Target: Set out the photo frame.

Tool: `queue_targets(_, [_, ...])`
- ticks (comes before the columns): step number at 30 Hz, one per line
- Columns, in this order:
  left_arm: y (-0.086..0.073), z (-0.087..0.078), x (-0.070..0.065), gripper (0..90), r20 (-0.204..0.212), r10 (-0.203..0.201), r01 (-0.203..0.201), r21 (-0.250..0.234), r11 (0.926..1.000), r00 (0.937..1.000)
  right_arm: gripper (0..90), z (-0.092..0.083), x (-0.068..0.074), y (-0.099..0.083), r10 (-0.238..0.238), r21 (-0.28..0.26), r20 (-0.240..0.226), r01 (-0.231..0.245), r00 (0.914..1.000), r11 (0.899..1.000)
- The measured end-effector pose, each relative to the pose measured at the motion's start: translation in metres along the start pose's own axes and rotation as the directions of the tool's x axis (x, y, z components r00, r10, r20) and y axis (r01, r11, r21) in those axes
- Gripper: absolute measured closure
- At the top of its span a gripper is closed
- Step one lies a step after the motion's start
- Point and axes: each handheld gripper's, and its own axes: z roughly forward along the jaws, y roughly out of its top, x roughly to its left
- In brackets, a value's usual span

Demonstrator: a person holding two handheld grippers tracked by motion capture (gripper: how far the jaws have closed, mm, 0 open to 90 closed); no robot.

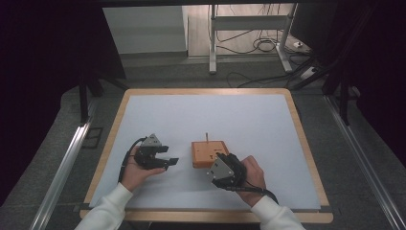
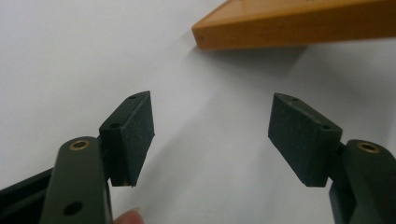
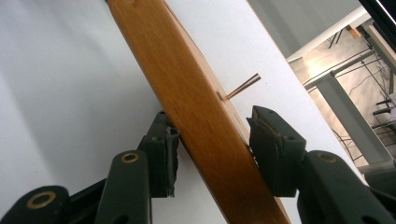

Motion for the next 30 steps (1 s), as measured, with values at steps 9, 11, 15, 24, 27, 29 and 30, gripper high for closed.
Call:
queue_targets(9, [-0.006, 0.000, 0.003, 30.2, -0.018, -0.008, 0.009, 0.005, 0.9999, 0.9998, 56.7, 0.001, -0.005, 0.005, -0.025, 0.019, -0.008, 0.025, 0.9997, 1.000])
queue_targets(11, [-0.006, 0.000, 0.004, 30.1, -0.018, -0.012, 0.012, 0.006, 0.9999, 0.9998, 58.4, 0.001, -0.007, 0.007, -0.034, 0.023, -0.008, 0.034, 0.9994, 0.999])
queue_targets(15, [-0.008, 0.001, 0.005, 30.0, -0.016, -0.027, 0.028, 0.005, 0.9996, 0.9995, 61.5, 0.002, -0.016, 0.009, -0.038, 0.022, -0.014, 0.038, 0.9992, 0.999])
queue_targets(24, [-0.011, 0.002, 0.009, 30.1, -0.001, -0.064, 0.064, 0.003, 0.9979, 0.9979, 66.4, 0.008, -0.041, 0.023, -0.053, 0.036, -0.082, 0.056, 0.9953, 0.998])
queue_targets(27, [-0.012, 0.002, 0.009, 30.0, -0.003, -0.065, 0.065, 0.006, 0.9979, 0.9979, 67.7, 0.011, -0.046, 0.028, -0.062, 0.033, -0.091, 0.065, 0.9939, 0.997])
queue_targets(29, [-0.012, 0.002, 0.010, 30.1, -0.004, -0.066, 0.066, 0.004, 0.9978, 0.9978, 68.3, 0.012, -0.047, 0.030, -0.063, 0.027, -0.092, 0.065, 0.9938, 0.997])
queue_targets(30, [-0.012, 0.002, 0.010, 30.1, -0.004, -0.066, 0.066, 0.004, 0.9978, 0.9978, 68.8, 0.012, -0.048, 0.032, -0.066, 0.025, -0.091, 0.069, 0.9936, 0.997])
